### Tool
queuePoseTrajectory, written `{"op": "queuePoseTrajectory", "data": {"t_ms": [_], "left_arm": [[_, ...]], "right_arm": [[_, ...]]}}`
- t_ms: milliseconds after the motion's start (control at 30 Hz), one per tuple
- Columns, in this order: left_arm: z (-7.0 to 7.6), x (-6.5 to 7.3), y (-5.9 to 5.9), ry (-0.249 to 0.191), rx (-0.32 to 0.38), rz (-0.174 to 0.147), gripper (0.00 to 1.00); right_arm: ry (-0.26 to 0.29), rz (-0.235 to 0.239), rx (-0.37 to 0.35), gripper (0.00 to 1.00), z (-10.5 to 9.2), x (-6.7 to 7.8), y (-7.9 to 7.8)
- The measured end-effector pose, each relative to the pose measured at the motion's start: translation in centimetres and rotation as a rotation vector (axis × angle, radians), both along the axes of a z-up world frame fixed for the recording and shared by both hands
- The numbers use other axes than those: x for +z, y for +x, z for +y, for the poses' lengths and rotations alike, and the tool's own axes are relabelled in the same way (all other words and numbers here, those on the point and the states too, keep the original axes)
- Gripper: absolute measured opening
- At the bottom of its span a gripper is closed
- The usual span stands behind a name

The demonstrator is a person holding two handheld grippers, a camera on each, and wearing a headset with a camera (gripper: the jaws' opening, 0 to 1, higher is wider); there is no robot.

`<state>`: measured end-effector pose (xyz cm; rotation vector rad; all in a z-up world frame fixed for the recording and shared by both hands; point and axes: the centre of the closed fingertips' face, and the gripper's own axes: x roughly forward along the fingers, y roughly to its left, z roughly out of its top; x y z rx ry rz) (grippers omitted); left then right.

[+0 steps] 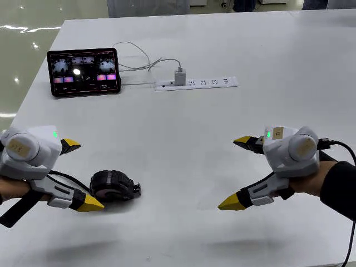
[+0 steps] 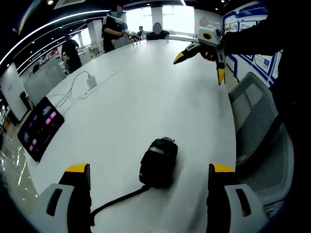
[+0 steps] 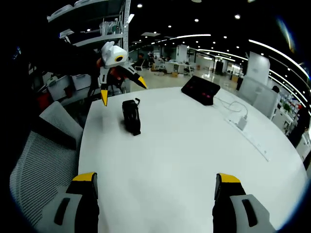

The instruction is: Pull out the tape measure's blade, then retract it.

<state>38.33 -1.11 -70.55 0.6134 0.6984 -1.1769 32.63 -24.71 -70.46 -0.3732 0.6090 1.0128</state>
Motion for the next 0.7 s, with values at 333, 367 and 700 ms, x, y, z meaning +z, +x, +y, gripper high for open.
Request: {"op": "queuePoseTrajectory", "data": {"t_ms": [333, 367, 700], "left_arm": [[-1.1, -1.9, -0.2, 0.065, -0.057, 0.025, 0.96], [-1.4, -1.9, -0.3, 0.066, -0.062, 0.027, 0.96], [-2.2, -2.9, -0.6, 0.134, -0.159, 0.012, 0.87]], "right_arm": [[0.001, 0.027, 0.071, 0.99, 2.9, -1.1, 0.8], [-0.006, 0.024, 0.078, 0.99, 3.1, -1.3, 0.9], [-0.034, -0.004, 0.158, 0.99, 5.6, -1.8, 2.1]]}}
